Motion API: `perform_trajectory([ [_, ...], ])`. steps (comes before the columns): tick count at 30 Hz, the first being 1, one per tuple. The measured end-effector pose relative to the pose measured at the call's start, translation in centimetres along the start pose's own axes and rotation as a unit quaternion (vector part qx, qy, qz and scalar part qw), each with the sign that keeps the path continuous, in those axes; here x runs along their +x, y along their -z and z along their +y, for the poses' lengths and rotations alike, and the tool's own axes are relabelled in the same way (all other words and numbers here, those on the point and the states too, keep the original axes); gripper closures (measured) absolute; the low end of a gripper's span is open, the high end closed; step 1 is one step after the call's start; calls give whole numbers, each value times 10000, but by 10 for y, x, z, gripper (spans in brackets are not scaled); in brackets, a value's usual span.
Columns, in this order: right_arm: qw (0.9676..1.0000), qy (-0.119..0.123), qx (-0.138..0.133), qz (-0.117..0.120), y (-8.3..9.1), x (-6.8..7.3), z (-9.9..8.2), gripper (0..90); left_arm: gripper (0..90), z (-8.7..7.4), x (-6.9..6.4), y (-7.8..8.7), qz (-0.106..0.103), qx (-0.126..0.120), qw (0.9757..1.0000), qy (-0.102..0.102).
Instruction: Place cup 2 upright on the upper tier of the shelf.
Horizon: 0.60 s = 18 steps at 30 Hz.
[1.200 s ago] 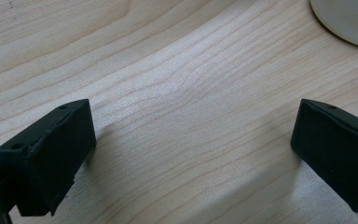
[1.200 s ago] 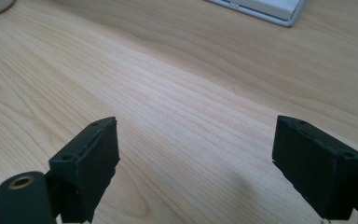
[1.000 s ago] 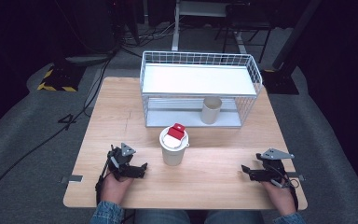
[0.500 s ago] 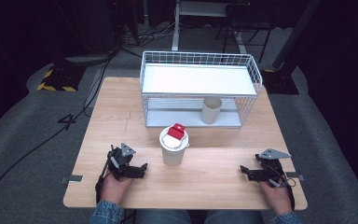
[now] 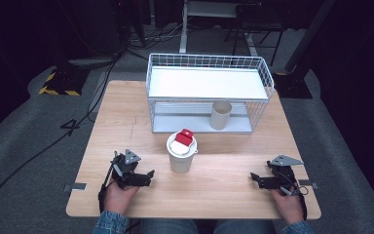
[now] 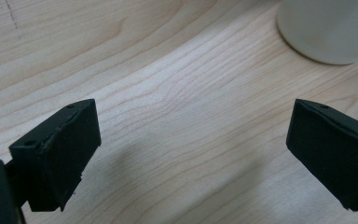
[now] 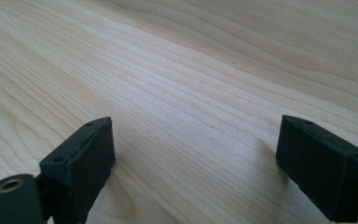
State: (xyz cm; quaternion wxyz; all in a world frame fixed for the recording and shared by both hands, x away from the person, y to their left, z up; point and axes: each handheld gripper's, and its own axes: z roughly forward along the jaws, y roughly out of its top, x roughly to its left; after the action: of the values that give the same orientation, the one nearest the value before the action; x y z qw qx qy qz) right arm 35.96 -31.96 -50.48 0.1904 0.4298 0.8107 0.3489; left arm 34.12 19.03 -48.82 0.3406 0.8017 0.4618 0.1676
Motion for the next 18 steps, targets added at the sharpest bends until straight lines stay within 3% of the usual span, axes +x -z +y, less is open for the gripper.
perform_trajectory([
  [8,10000,-23,2,-31,-1,0,1,113,40,4,-5,12,-239,-284,9993,24],
  [11,10000,-22,2,-32,-1,0,1,114,40,6,-8,17,-316,-449,9985,-56],
  [18,10000,-31,2,-36,-1,0,1,112,39,12,-17,26,-558,-893,9944,-123],
])
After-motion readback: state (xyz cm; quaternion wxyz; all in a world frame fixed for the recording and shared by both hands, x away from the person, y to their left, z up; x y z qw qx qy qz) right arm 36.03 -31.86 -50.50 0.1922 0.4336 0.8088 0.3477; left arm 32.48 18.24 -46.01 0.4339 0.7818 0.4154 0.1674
